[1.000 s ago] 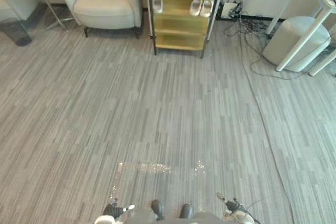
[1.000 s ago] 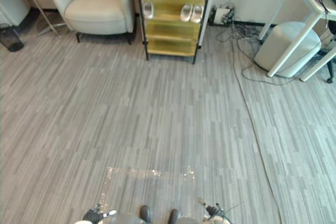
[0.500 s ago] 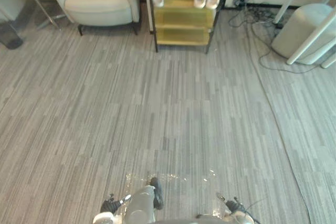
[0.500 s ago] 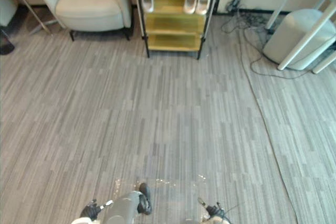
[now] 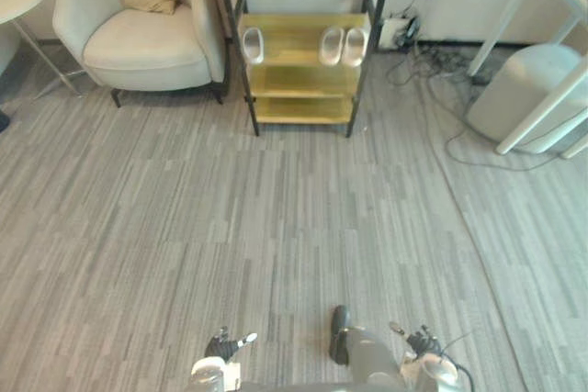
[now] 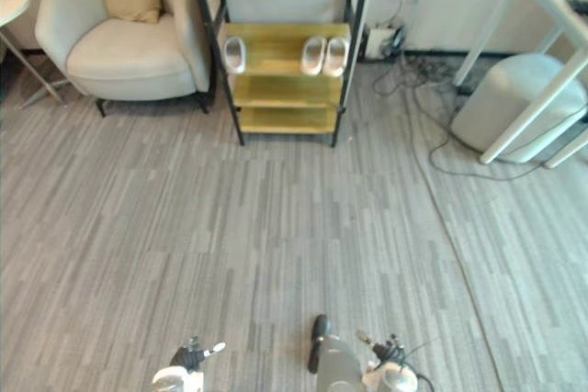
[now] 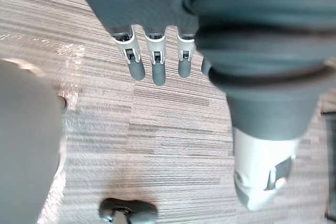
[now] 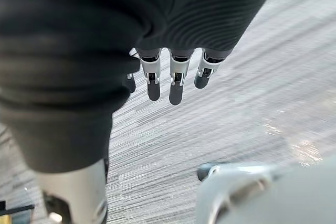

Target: Organize the slippers on the shoe rack

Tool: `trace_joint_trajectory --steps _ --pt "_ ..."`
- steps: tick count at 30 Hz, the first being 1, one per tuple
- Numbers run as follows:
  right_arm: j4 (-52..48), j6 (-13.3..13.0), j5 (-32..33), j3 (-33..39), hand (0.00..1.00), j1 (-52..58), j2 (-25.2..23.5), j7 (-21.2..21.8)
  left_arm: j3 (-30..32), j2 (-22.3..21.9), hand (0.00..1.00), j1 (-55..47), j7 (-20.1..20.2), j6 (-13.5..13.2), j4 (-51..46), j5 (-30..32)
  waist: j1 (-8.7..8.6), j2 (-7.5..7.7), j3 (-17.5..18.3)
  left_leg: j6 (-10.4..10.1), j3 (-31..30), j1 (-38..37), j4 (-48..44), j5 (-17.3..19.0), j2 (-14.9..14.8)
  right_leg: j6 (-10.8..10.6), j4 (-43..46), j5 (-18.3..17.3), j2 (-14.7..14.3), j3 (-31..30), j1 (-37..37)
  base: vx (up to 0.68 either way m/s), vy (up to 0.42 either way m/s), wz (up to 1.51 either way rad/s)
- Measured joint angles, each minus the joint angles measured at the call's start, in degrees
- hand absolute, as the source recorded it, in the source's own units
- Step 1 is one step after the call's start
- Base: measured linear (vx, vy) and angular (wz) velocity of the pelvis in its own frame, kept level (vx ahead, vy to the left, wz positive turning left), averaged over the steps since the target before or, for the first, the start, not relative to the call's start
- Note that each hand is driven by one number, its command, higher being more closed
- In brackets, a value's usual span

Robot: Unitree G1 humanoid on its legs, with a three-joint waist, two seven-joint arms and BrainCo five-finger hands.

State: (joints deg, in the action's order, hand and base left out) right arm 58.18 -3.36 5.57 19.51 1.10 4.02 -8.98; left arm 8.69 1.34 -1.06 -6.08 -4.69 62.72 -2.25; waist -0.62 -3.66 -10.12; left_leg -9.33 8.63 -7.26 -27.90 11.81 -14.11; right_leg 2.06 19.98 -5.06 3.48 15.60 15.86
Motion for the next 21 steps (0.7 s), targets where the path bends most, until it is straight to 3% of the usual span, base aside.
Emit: trace_joint_trajectory --steps 1,2,4,5,7,9,10,11,12,13,14,15,16,17,18,19,20,21 --pt "-0.07 0.10 -0.01 -0.44 0.00 0.33 -0.22 0.02 1.58 -0.19 0.00 -0.30 0.05 -0.01 -0.94 0.00 0.22 0.04 -0.25 0.86 -1.56 4.05 -10.35 -4.93 -1.62 0.35 -0.84 -1.20 -0.96 0.15 -2.75 0.39 -0.241 0.05" --pt "-0.44 0.07 -0.01 -1.00 0.00 0.76 -0.48 0.00 2.27 -0.26 0.00 -0.77 0.06 -0.14 -1.82 -0.16 0.71 0.46 -0.78 1.30 -1.67 7.45 -18.91 -5.29 -3.42 1.28 -1.84 -2.15 -1.80 -0.12 -5.52 0.30 -0.142 -0.14" --pt "-1.06 0.02 0.04 -1.84 0.00 1.54 -1.52 0.00 3.29 -0.42 0.00 -1.29 0.12 -0.18 -4.28 -0.15 1.28 0.65 -1.08 2.17 0.48 13.35 -29.62 -1.95 -5.17 2.50 -3.69 -4.48 -2.88 -0.47 -11.57 0.36 -0.115 -0.24" --pt "-1.12 0.03 0.15 -1.93 0.00 1.57 -2.22 0.00 3.11 -0.38 0.00 -1.53 0.14 -0.36 -5.28 -0.19 1.28 0.76 -1.10 2.61 2.57 16.28 -29.75 -0.48 -5.09 2.01 -5.39 -5.34 -3.20 -0.83 -14.18 0.40 -0.100 -0.19" --pt "-1.10 0.07 0.13 -1.78 0.00 1.60 -2.26 0.05 3.00 -0.65 0.00 -2.03 0.09 -1.30 -6.04 -0.24 1.81 0.80 -1.04 3.63 7.05 20.40 -22.69 1.39 -4.15 1.04 -8.80 -5.69 -3.51 -1.89 -17.62 0.33 -0.038 -0.25" --pt "-0.79 0.14 0.13 -1.68 0.00 1.37 -2.21 -0.03 2.57 -0.83 0.00 -1.73 0.00 -1.41 -6.53 -0.23 2.81 0.83 -0.98 4.08 9.32 22.53 -9.28 1.43 -0.77 0.32 -11.20 -5.88 -3.21 -3.25 -19.60 0.40 0.067 -0.32" --pt "-0.45 0.19 0.11 -1.58 0.00 1.36 -2.21 -0.04 2.53 -0.87 0.00 -1.54 -0.03 -1.42 -6.33 -0.21 3.13 1.01 -0.98 4.07 9.17 22.58 2.90 -1.10 2.73 -0.29 -12.31 -6.25 -2.46 -3.79 -21.13 0.54 0.165 -0.35" --pt "0.09 0.18 0.09 -1.55 0.00 1.30 -2.24 -0.08 2.54 -0.76 0.00 -1.36 -0.04 -1.49 -6.01 -0.25 3.67 1.32 -1.07 5.01 8.59 21.98 11.17 -6.94 5.48 -1.45 -12.87 -6.86 -1.57 -4.70 -22.30 0.57 0.193 -0.47" --pt "0.81 0.28 0.08 -1.62 0.00 1.31 -2.30 -0.07 2.50 -0.56 0.00 -1.41 -0.07 -1.63 -5.80 -0.27 4.36 1.98 -0.70 4.99 8.20 20.65 14.52 -11.93 7.15 -2.51 -13.62 -7.17 -0.84 -5.94 -23.31 0.53 0.172 -0.46" --pt "1.75 0.43 -0.01 -1.62 0.00 1.04 -2.50 -0.07 1.64 -0.06 0.00 -1.33 -0.10 -1.81 -5.11 -0.24 4.59 2.77 0.42 8.04 8.53 19.08 16.12 -15.20 9.10 -3.54 -15.33 -6.99 0.35 -7.44 -24.67 0.48 0.127 -0.31" --pt "1.93 0.45 -0.08 -1.66 0.00 1.15 -2.86 -0.02 1.24 0.35 0.00 -1.14 -0.09 -1.86 -4.91 -0.22 4.26 3.27 0.52 8.57 9.13 19.04 15.50 -14.91 9.43 -4.19 -16.27 -6.47 0.99 -7.45 -25.23 0.59 0.154 -0.13" --pt "1.79 0.43 -0.75 -1.63 0.00 0.84 -3.57 0.09 1.19 0.94 0.00 -0.90 0.10 -2.04 -4.69 -0.31 3.91 4.07 0.43 11.06 9.58 20.48 9.30 -11.36 8.76 -5.40 -18.42 -3.41 1.53 -8.54 -27.11 0.51 0.198 0.02" --pt "1.92 0.42 -1.03 -1.54 0.00 0.62 -3.88 0.04 1.69 1.48 0.00 -0.50 0.25 -2.48 -4.89 -0.58 4.46 4.89 0.95 11.11 9.34 24.45 2.33 -6.98 9.58 -6.21 -16.69 -3.38 2.13 -10.17 -27.62 0.45 0.214 0.01" --pt "2.10 0.45 -1.06 -1.53 0.00 0.96 -3.80 0.05 1.31 1.65 0.00 -0.53 0.21 -2.41 -4.68 -0.51 4.38 4.98 1.62 11.54 9.25 24.10 4.52 -6.65 10.64 -6.99 -14.97 -3.89 2.51 -10.37 -27.42 0.36 0.256 -0.16" --pt "2.81 0.41 -1.13 -1.63 0.00 2.08 -2.33 0.05 -0.10 0.88 0.00 -1.38 0.41 -2.23 -3.45 -0.48 4.23 2.95 3.07 12.22 8.57 22.25 7.00 -6.09 9.74 -10.87 -2.70 -7.30 1.71 -11.52 -23.33 0.32 0.215 -0.11" --pt "3.51 0.38 -1.15 -1.91 0.00 2.13 -2.59 0.25 -1.02 1.81 0.00 -1.29 0.34 -2.05 -2.81 -0.79 3.82 4.38 3.55 11.92 8.47 19.62 8.09 -4.20 11.82 -14.33 11.96 -7.46 4.33 -12.01 -17.64 0.33 0.195 -0.08" --pt "3.40 0.44 -0.78 -1.70 0.00 2.15 -3.06 0.46 -1.96 2.44 0.00 -1.14 0.42 -2.01 -2.44 -0.73 3.48 5.01 3.40 11.20 8.31 17.93 8.70 -3.21 12.76 -15.89 19.88 -6.38 5.39 -12.51 -14.24 0.46 0.148 0.22" --pt "2.79 0.28 -0.98 -1.61 0.00 1.84 -3.34 0.58 -2.73 3.07 0.00 -0.92 0.47 -1.32 -2.15 -0.72 2.69 5.52 2.98 10.94 8.07 14.60 9.80 -2.02 13.98 -13.82 30.94 -7.27 6.66 -12.00 -9.41 0.42 0.105 0.22"
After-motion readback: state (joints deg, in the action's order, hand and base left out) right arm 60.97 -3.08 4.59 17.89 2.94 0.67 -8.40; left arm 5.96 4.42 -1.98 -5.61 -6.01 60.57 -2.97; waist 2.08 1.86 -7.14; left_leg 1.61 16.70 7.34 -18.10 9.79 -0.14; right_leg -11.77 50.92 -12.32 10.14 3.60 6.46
